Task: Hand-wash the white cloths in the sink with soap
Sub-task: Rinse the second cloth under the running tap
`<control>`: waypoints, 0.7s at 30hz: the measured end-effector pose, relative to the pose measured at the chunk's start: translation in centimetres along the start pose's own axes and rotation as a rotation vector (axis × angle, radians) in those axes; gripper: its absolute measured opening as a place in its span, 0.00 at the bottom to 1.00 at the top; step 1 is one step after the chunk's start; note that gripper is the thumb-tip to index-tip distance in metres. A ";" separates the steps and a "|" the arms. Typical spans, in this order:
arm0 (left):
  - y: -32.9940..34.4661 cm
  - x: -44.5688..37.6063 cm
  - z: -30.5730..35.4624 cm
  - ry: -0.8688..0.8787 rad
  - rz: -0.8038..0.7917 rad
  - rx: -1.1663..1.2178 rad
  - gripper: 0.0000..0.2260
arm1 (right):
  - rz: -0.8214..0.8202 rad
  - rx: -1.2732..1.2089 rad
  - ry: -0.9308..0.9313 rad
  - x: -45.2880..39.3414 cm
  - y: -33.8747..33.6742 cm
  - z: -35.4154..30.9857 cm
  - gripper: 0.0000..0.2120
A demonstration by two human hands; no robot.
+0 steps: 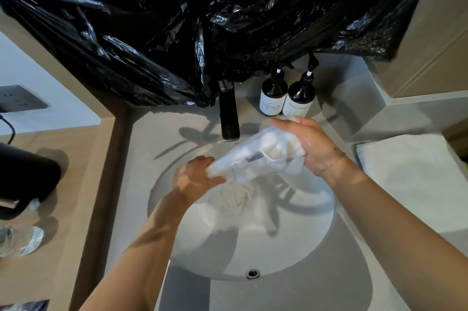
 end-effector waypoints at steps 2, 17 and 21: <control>-0.3 0.3 -0.5 -0.018 0.040 0.025 0.17 | -0.030 -0.044 -0.005 0.2 0.7 -0.1 0.03; 12.5 1.2 2.0 0.151 -0.265 -0.150 0.48 | 0.058 0.235 0.107 4.8 -4.0 5.9 0.16; 15.0 -0.4 5.2 0.230 -0.300 -0.076 0.49 | 0.033 0.122 0.040 4.5 -3.9 4.5 0.10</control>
Point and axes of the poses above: each hand's wrist, its own x-axis away from the middle knuckle, its own y-axis out of the palm, z = x × y, the point moved 10 cm from there along -x, towards the middle knuckle, and after that the axes turned 9 degrees about -y, right-handed, at the moved point
